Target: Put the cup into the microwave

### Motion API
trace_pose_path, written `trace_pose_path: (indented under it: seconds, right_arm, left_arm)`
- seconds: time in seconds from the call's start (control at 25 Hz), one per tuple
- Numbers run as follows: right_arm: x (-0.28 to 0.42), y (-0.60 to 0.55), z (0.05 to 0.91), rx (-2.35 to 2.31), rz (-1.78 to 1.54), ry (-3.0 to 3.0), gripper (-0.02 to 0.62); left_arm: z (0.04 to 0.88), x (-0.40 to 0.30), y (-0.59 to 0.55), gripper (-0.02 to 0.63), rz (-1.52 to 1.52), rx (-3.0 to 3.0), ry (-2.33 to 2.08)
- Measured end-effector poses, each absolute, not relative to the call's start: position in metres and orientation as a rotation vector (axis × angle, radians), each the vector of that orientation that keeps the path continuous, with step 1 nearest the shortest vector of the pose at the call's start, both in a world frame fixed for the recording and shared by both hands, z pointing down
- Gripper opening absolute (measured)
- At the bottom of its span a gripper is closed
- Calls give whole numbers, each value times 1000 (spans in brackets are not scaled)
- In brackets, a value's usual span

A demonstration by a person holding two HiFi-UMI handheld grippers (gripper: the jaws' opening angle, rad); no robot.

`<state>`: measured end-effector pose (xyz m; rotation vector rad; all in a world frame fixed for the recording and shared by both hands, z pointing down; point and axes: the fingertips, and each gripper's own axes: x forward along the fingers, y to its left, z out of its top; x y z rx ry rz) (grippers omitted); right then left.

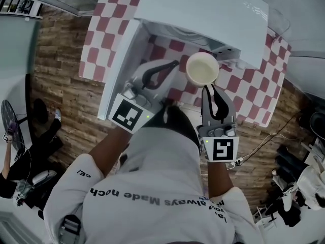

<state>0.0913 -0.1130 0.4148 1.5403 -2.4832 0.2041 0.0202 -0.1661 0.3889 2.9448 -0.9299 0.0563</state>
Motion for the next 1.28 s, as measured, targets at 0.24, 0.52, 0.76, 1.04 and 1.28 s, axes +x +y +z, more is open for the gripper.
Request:
trace_pose_path:
  seconds: [0.24,0.52,0.76,1.04,1.28]
  right_arm:
    - [91,-125,445,1557,217,-2460,41]
    - [90,-143,476,1581,219,-2439,41]
    - [88,-164,501,1591,216,-2431,41]
    - [87,-184,527,1605,222,-2414,41]
    - [87,-202,544,1625,222,-2400,41]
  left_arm:
    - [421,18,-177,4,70,2916,-965]
    - [452,16,-193,3,76,2884,-996]
    - [475,18,-210,3,87,2870,-1006]
    - [497,21,-230,3,83,2875,-1011]
    - [514,21,-245,3,107,2881,-1032]
